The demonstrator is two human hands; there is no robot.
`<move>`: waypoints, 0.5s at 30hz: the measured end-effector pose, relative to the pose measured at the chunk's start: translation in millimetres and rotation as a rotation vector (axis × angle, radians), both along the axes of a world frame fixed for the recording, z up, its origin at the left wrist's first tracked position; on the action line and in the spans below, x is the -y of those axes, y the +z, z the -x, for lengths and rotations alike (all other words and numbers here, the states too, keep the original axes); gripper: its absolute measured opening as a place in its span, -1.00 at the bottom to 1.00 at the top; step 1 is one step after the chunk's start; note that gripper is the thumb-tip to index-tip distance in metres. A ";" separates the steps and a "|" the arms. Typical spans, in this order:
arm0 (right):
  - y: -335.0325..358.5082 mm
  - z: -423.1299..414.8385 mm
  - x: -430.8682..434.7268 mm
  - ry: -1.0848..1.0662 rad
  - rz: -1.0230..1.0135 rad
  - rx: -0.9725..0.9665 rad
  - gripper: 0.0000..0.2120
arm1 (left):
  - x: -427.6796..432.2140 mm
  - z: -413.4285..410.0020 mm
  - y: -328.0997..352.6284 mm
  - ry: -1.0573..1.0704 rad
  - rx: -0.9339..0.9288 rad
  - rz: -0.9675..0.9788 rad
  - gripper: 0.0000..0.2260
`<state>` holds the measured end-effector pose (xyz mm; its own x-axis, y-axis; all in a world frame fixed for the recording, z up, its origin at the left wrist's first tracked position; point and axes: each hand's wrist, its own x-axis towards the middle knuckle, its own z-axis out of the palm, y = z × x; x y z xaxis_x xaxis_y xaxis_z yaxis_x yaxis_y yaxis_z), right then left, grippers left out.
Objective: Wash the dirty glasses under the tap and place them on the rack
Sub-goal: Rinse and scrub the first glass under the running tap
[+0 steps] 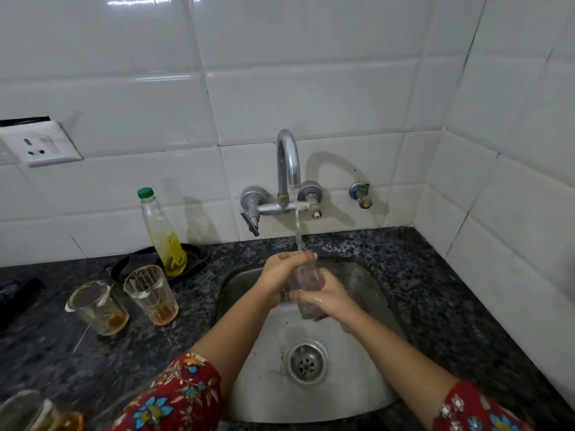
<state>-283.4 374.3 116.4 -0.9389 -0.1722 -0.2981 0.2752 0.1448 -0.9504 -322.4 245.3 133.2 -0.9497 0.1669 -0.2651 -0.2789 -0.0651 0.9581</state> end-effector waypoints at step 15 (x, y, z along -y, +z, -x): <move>-2.2 4.2 -2.8 -0.072 0.121 -0.015 -0.47 | 19.3 41.3 29.9 0.577 -0.198 0.379 -0.60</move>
<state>-287.6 377.0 114.2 -0.9543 -0.1376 -0.2654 0.2667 0.0095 -0.9637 -363.7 226.0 163.0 -0.8950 -0.4456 -0.0186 -0.1187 0.1976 0.9731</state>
